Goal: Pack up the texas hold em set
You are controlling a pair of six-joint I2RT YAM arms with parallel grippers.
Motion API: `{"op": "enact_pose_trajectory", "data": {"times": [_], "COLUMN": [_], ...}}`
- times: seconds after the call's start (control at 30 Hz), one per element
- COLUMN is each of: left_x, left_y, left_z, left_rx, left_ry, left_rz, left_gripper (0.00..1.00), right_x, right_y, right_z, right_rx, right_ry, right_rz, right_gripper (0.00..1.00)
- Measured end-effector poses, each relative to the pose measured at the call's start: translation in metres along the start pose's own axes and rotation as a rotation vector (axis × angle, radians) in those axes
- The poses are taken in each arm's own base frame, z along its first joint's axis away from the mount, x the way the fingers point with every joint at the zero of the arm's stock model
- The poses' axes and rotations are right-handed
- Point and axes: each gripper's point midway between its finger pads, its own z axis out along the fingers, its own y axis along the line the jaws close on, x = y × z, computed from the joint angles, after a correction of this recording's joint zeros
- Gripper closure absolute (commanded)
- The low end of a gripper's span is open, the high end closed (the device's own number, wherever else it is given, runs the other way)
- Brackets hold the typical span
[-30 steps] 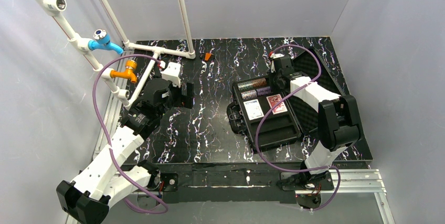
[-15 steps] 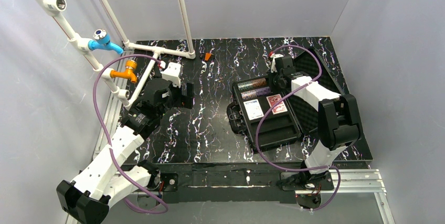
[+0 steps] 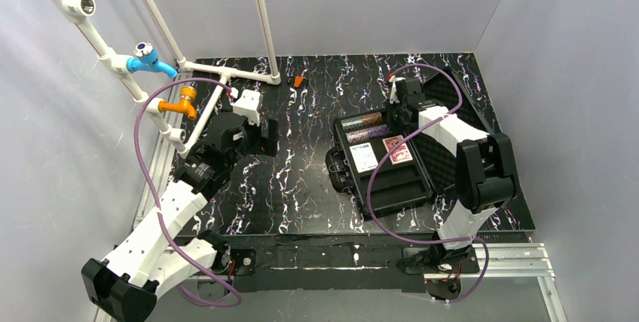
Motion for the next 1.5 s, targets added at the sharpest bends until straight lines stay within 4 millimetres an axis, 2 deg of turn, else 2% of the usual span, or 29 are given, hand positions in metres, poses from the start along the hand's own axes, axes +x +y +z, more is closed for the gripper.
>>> {"op": "enact_pose_trajectory", "data": {"times": [0.2, 0.33, 0.5, 0.63, 0.7, 0.73, 0.77, 0.83, 0.87, 0.9, 0.93, 0.97, 1.07, 1.2, 1.33, 1.5], "left_x": [0.0, 0.001, 0.003, 0.004, 0.006, 0.006, 0.007, 0.007, 0.007, 0.007, 0.008, 0.008, 0.008, 0.008, 0.009, 0.01], "left_y": [0.0, 0.0, -0.001, -0.003, -0.005, -0.005, -0.006, -0.007, -0.007, -0.008, -0.009, -0.009, -0.01, -0.015, -0.018, -0.019], "left_z": [0.0, 0.001, 0.002, 0.003, 0.004, 0.005, 0.005, 0.005, 0.006, 0.006, 0.006, 0.006, 0.006, 0.005, 0.005, 0.005], "left_rx": [0.0, -0.001, 0.003, 0.013, 0.024, 0.027, 0.03, 0.032, 0.034, 0.035, 0.039, 0.04, 0.043, 0.057, 0.064, 0.065], "left_ry": [0.001, 0.006, 0.012, 0.017, 0.028, 0.03, 0.032, 0.033, 0.034, 0.035, 0.037, 0.036, 0.037, 0.037, 0.038, 0.043], "left_rz": [0.0, 0.002, 0.002, 0.003, 0.005, 0.004, 0.005, 0.005, 0.006, 0.007, 0.007, 0.007, 0.009, 0.021, 0.037, 0.049], "left_gripper": [0.09, 0.09, 0.09, 0.09, 0.09, 0.09, 0.09, 0.09, 0.09, 0.09, 0.1, 0.1, 0.1, 0.1, 0.1, 0.1], "right_x": [-0.009, -0.02, -0.045, -0.069, -0.084, -0.088, -0.098, -0.109, -0.112, -0.11, -0.103, -0.097, -0.088, -0.066, -0.055, -0.048], "right_y": [-0.004, -0.002, 0.014, 0.007, -0.009, -0.019, -0.041, -0.071, -0.1, -0.11, -0.146, -0.166, -0.197, -0.247, -0.263, -0.268], "right_z": [-0.009, -0.024, -0.058, -0.096, -0.121, -0.127, -0.139, -0.156, -0.168, -0.171, -0.183, -0.19, -0.201, -0.222, -0.227, -0.217], "right_rx": [0.025, 0.022, -0.014, 0.038, 0.132, 0.182, 0.289, 0.399, 0.485, 0.511, 0.599, 0.642, 0.698, 0.815, 0.833, 0.778], "right_ry": [-0.012, -0.047, -0.15, -0.271, -0.353, -0.372, -0.407, -0.449, -0.474, -0.476, -0.488, -0.496, -0.517, -0.545, -0.547, -0.529], "right_rz": [0.005, 0.022, 0.025, 0.045, 0.072, 0.082, 0.113, 0.168, 0.236, 0.258, 0.359, 0.423, 0.542, 0.713, 0.787, 0.839], "right_gripper": [0.62, 0.45, 0.23, 0.08, 0.03, 0.03, 0.07, 0.13, 0.17, 0.2, 0.23, 0.25, 0.25, 0.24, 0.32, 0.42]}}
